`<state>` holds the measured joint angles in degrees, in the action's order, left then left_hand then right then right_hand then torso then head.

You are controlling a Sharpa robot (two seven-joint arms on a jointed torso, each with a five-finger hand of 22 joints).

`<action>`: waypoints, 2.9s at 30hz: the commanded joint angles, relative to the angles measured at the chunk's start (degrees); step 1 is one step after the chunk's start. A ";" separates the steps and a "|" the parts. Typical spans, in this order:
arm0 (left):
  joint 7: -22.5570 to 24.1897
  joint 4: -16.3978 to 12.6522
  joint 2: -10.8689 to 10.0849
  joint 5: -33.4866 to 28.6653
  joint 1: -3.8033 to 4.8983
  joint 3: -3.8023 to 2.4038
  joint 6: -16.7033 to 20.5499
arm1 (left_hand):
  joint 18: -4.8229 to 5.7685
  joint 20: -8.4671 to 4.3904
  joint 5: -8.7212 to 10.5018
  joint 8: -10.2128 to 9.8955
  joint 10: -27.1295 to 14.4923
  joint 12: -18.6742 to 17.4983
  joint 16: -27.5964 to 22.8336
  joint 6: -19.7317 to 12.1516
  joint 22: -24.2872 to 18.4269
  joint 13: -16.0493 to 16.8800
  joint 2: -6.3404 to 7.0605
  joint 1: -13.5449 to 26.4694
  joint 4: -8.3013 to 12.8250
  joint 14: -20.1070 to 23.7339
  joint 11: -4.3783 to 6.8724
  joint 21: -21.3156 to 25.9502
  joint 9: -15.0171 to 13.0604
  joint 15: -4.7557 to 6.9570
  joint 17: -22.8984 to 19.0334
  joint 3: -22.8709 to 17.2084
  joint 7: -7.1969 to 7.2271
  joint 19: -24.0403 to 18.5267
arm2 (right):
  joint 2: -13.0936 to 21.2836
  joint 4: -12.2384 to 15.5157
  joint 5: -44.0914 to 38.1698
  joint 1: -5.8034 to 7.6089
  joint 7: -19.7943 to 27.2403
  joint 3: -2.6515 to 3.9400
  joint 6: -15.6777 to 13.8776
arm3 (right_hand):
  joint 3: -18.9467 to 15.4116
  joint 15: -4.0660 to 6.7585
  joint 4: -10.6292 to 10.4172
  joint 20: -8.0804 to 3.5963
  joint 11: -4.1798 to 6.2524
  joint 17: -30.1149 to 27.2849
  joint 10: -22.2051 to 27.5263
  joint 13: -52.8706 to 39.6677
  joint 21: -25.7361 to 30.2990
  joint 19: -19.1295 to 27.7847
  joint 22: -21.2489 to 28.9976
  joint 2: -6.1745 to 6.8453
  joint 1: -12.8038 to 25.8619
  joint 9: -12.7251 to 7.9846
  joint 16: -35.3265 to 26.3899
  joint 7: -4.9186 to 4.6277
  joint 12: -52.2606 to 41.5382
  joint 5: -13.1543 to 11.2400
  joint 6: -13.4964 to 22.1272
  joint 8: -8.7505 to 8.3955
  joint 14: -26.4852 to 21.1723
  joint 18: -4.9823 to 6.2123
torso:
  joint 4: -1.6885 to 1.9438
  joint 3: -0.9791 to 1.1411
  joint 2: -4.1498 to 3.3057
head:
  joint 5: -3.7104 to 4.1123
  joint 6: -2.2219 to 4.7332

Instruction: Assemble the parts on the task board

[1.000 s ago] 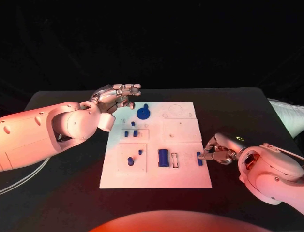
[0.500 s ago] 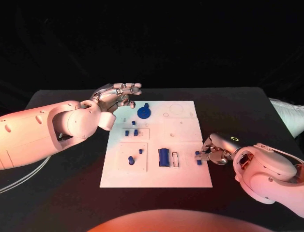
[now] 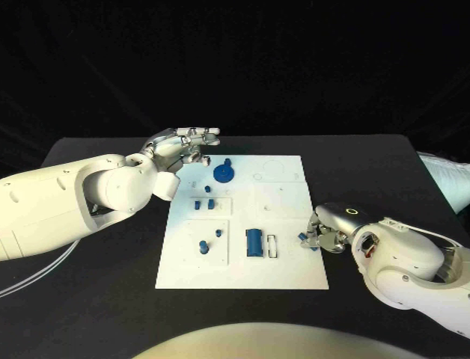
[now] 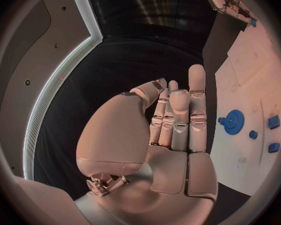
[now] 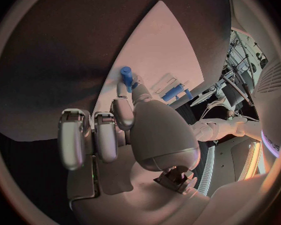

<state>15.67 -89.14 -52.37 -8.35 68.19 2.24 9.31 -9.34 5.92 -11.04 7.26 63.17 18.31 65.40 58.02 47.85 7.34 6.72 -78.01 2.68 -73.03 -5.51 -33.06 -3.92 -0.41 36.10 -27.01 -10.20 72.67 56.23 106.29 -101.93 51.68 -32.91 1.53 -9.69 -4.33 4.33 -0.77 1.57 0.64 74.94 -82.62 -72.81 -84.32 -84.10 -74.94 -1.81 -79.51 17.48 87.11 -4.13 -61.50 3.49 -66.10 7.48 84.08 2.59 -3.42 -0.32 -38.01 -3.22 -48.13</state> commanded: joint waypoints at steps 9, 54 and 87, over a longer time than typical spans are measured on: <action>0.04 -0.01 0.09 0.16 0.02 -0.01 -1.16 | -1.03 0.05 0.17 0.40 -0.40 0.20 -0.16 -0.41 -0.07 0.09 0.00 0.46 0.09 0.37 -0.06 0.34 0.04 -0.08 -0.06 0.11 -0.10 -0.18 | -0.98 -1.54 -4.95 -1.77 -1.27 -1.08 7.98 | 4.24 0.45 2.98 -0.23 0.39 9.85 0.37 -0.26 0.20 -2.05 -6.66 -1.51 -3.73 -1.05 -0.10 0.40 0.41 6.33 -1.06 -0.98 4.85 -0.48 | -0.03 -0.01 -0.01 | -0.14 -0.03; 0.85 -0.39 0.37 0.17 0.01 -0.01 -1.39 | -1.04 0.11 0.17 0.88 -0.97 1.21 -0.01 -0.45 -0.08 0.15 -0.66 0.68 0.25 0.53 -0.09 0.40 -0.01 -0.12 -0.56 -0.10 -0.11 -0.29 | -4.45 1.73 32.43 -0.46 -1.08 -0.39 -14.16 | 20.55 0.90 -1.56 -0.62 0.93 11.94 -2.37 -3.25 -0.82 -2.91 -8.21 4.72 14.79 0.94 1.05 1.26 -3.49 15.42 -2.98 -1.68 5.30 -0.82 | 0.03 0.06 -0.09 | -0.55 -0.19; 0.61 -0.56 0.42 0.76 0.02 -0.02 -1.67 | -1.03 0.30 0.46 1.05 -1.57 1.77 0.20 -0.80 -0.27 0.12 -0.91 2.51 -0.97 0.54 -0.12 0.63 0.02 -0.27 -0.81 0.74 -0.08 -0.34 | -5.78 0.11 27.37 -0.39 -1.87 -0.46 -9.24 | 18.85 1.55 -3.40 -1.16 1.79 12.33 -2.93 -3.81 -0.97 -3.02 -8.45 4.20 15.84 2.52 1.28 2.35 -4.11 15.07 -5.22 -0.15 5.37 -0.87 | -0.01 0.02 -0.01 | -0.56 -0.29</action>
<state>15.81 -89.52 -52.02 -8.06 68.19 2.27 8.82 -9.34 6.12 -10.79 8.08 61.93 19.77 65.40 57.61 47.65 7.41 5.89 -76.11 2.05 -72.82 -5.72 -32.82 -3.92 -0.62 35.37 -26.38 -10.21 72.46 50.54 106.31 -72.69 51.39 -34.32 1.14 -21.07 14.56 5.46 -3.88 0.71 2.04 74.94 -83.85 -74.94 -85.21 -84.11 -74.94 2.73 -63.92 19.95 88.22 -1.97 -65.34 18.60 -70.90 7.05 84.12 2.59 -3.43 -0.30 -38.01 -3.83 -48.43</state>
